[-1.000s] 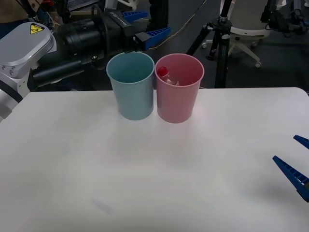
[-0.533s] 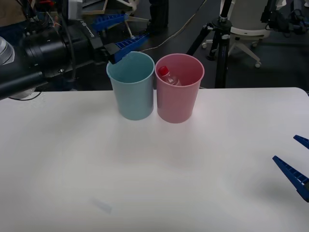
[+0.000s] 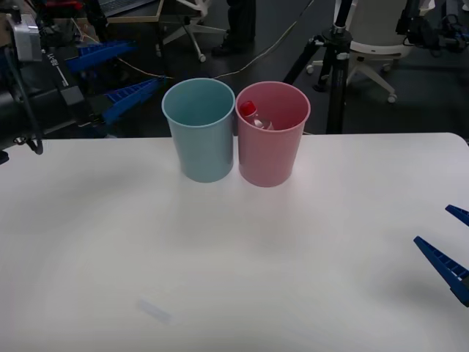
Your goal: Grasp the object on the table and drop it into the matching bin: aluminum can to the light blue bin, PET bottle to the pink bin.
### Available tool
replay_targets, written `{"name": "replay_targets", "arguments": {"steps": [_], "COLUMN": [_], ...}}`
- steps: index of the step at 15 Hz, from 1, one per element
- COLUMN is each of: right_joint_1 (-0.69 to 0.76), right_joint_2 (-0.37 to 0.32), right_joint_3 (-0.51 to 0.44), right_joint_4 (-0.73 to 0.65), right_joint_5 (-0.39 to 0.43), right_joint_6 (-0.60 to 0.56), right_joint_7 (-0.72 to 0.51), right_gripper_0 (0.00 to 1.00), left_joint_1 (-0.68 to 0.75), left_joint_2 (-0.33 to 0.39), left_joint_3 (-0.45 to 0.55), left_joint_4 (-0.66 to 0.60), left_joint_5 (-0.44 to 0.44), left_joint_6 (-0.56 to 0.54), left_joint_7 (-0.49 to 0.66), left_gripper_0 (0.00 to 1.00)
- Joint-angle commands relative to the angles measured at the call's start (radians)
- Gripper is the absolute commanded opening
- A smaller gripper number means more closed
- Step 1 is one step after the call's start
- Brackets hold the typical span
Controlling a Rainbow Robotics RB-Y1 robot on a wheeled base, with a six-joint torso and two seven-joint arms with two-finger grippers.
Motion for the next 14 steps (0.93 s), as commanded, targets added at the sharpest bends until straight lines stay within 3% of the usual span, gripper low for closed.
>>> {"name": "replay_targets", "arguments": {"steps": [1,5,8,12,14], "right_joint_1": [0.000,0.000,0.000,0.000,0.000], "right_joint_2": [0.000,0.000,0.000,0.000,0.000], "right_joint_3": [0.000,0.000,0.000,0.000,0.000], "right_joint_4": [0.000,0.000,0.000,0.000,0.000], "right_joint_5": [0.000,0.000,0.000,0.000,0.000], "right_joint_6": [0.000,0.000,0.000,0.000,0.000], "right_joint_7": [0.000,0.000,0.000,0.000,0.000], "right_gripper_0": [1.00,1.00,1.00,1.00,1.00], "left_joint_1": [0.125,0.271,0.365,0.509,0.549], "left_joint_2": [-0.002,-0.039,-0.138,-0.329,-0.405], "left_joint_3": [0.109,0.246,0.365,0.511,0.557], "left_joint_4": [-0.047,-0.063,-0.098,-0.236,-0.273], "left_joint_5": [-0.017,-0.033,-0.156,-0.352,-0.419], "left_joint_6": [-0.019,-0.114,-0.182,-0.226,-0.271], "left_joint_7": [0.011,0.013,0.048,0.191,0.201], "left_gripper_0": [1.00,1.00,1.00,1.00,1.00]}}
